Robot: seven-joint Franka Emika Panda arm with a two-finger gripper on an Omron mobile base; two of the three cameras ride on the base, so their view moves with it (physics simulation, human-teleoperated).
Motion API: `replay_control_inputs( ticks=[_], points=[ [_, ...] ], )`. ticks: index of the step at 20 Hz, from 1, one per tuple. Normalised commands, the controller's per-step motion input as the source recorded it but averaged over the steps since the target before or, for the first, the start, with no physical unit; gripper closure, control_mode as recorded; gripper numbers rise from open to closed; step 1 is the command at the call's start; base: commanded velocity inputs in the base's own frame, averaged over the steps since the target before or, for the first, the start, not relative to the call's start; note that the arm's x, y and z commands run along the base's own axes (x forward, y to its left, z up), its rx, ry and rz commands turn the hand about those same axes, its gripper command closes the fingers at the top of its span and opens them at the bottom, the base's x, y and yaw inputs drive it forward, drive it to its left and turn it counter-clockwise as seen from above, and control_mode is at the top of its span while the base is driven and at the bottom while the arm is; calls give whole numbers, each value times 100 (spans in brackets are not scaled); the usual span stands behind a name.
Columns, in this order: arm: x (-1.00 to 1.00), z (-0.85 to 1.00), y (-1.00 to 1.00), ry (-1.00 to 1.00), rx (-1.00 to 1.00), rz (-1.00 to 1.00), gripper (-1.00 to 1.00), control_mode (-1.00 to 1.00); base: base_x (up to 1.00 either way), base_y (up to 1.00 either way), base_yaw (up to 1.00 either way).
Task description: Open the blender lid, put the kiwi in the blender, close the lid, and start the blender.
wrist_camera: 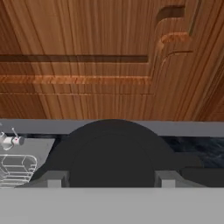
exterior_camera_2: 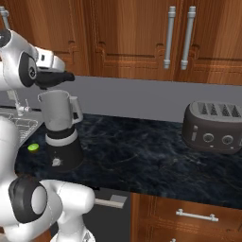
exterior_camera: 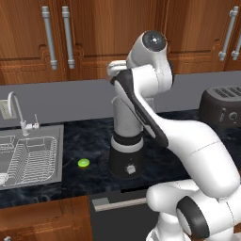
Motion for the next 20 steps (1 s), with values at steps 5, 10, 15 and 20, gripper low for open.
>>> replay_control_inputs(
  ticks=[5,10,15,20],
  points=[
    [-16,39,0,5,0,0,100,-100,0,0,0],
    [-63,-35,-63,0,1,0,100,-100,0,0,0],
    [-65,-71,-100,-1,2,0,100,-100,0,0,0],
    [-14,-57,-100,0,2,0,100,-100,0,0,0]
  ],
)
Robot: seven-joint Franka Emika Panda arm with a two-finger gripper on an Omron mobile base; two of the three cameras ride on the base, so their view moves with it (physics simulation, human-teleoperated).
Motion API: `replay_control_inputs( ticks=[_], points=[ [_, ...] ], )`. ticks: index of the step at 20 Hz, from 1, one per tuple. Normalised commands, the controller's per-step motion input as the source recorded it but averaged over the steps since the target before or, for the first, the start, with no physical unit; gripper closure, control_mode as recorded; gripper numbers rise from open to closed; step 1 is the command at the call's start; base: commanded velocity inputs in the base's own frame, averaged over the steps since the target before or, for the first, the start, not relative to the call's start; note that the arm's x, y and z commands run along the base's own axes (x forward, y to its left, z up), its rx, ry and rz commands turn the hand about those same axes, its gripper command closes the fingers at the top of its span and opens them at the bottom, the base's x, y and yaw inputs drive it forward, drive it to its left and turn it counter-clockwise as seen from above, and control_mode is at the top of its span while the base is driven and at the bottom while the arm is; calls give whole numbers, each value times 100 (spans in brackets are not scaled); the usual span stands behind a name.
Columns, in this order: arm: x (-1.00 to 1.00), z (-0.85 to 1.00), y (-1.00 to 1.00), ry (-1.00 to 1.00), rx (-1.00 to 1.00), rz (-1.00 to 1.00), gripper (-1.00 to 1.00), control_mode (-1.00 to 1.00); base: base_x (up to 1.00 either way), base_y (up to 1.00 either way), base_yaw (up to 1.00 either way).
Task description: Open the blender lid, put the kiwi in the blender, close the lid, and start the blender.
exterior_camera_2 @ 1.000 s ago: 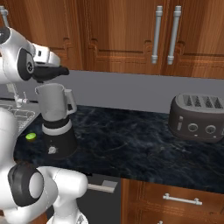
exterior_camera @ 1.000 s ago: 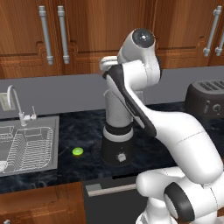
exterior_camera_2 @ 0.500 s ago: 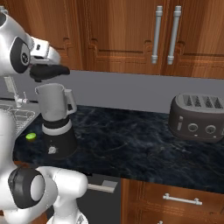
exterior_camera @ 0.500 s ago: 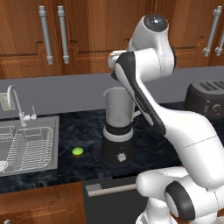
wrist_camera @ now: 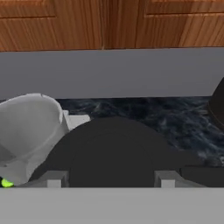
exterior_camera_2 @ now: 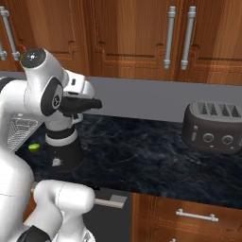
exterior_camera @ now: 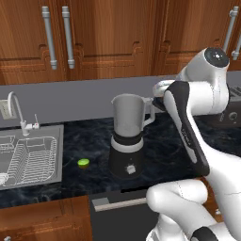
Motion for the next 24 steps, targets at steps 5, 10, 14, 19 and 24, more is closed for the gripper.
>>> replay_control_inputs(
  ticks=[5,10,14,19,24],
  points=[
    [0,-47,-100,0,3,0,100,-100,0,0,0],
    [5,-50,-93,13,1,-1,100,-100,0,0,0],
    [51,-76,-51,29,0,-7,100,-100,0,0,0],
    [62,-78,-28,29,0,-7,100,-100,0,0,0],
    [45,-68,-17,18,0,-2,100,-100,0,0,0]
  ],
)
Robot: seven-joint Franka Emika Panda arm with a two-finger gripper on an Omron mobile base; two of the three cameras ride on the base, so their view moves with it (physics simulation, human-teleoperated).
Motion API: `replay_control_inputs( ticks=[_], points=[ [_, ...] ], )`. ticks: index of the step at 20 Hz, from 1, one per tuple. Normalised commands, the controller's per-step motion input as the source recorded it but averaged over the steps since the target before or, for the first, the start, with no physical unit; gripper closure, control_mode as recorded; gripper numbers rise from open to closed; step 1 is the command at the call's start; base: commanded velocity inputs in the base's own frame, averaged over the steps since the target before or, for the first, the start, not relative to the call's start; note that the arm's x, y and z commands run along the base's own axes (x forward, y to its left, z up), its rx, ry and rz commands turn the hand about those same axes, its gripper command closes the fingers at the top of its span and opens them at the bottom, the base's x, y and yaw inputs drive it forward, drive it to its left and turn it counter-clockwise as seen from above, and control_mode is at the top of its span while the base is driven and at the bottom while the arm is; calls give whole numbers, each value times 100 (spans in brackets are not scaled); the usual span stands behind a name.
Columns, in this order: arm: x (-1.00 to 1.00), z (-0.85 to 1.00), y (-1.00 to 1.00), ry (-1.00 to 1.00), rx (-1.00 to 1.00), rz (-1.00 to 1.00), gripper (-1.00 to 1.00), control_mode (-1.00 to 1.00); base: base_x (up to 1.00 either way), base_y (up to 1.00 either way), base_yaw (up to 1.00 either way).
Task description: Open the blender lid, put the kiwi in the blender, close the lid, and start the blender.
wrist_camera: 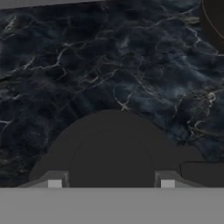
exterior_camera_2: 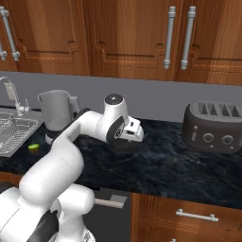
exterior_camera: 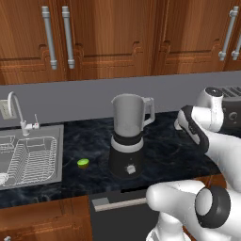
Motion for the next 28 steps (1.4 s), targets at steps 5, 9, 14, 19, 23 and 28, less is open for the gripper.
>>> replay_control_inputs(
  ticks=[5,9,14,19,23,28],
  points=[
    [6,-57,-14,1,0,0,100,-100,0,0,0],
    [3,-51,-8,0,1,0,100,-100,0,0,0],
    [0,-46,-5,0,0,0,100,-100,0,0,0],
    [13,-13,-12,-5,4,0,100,-100,0,0,0],
    [18,-28,-16,-3,6,3,100,-100,0,0,0],
    [19,-36,-5,0,3,2,100,-100,0,0,0]
  ],
)
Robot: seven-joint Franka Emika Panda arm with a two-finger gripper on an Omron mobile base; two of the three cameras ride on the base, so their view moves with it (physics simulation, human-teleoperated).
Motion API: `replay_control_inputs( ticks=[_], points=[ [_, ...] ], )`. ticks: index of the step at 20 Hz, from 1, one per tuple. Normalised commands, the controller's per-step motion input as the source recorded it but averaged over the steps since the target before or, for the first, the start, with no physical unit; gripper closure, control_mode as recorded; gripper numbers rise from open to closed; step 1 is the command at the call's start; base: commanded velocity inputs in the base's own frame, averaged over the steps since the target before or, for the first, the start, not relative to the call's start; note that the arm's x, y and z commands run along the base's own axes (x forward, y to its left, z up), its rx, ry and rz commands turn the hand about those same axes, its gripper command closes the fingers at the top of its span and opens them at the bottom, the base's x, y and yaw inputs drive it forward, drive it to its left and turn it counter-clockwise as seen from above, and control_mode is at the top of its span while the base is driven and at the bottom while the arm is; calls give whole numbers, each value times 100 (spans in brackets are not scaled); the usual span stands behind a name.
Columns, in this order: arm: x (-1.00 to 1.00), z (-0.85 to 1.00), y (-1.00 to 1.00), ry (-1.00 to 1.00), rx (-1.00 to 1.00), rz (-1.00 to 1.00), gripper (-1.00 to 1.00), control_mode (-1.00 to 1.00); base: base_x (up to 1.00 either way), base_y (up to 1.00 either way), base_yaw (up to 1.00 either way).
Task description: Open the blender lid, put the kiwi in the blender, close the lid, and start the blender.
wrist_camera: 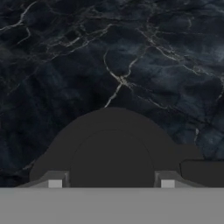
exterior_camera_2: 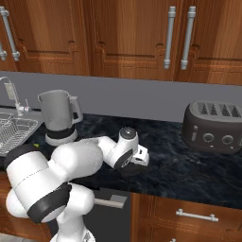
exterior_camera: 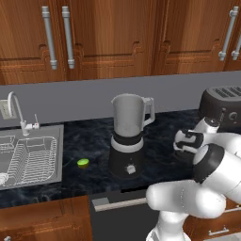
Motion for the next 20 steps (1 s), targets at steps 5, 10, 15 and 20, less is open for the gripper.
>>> replay_control_inputs(
  ticks=[5,10,15,20],
  points=[
    [23,-23,0,0,0,0,100,-100,0,0,0],
    [17,-22,0,0,0,0,100,-100,0,0,0],
    [8,-42,0,1,0,0,100,-100,0,0,0],
    [0,-40,0,5,0,0,-100,-100,0,0,0]
  ],
)
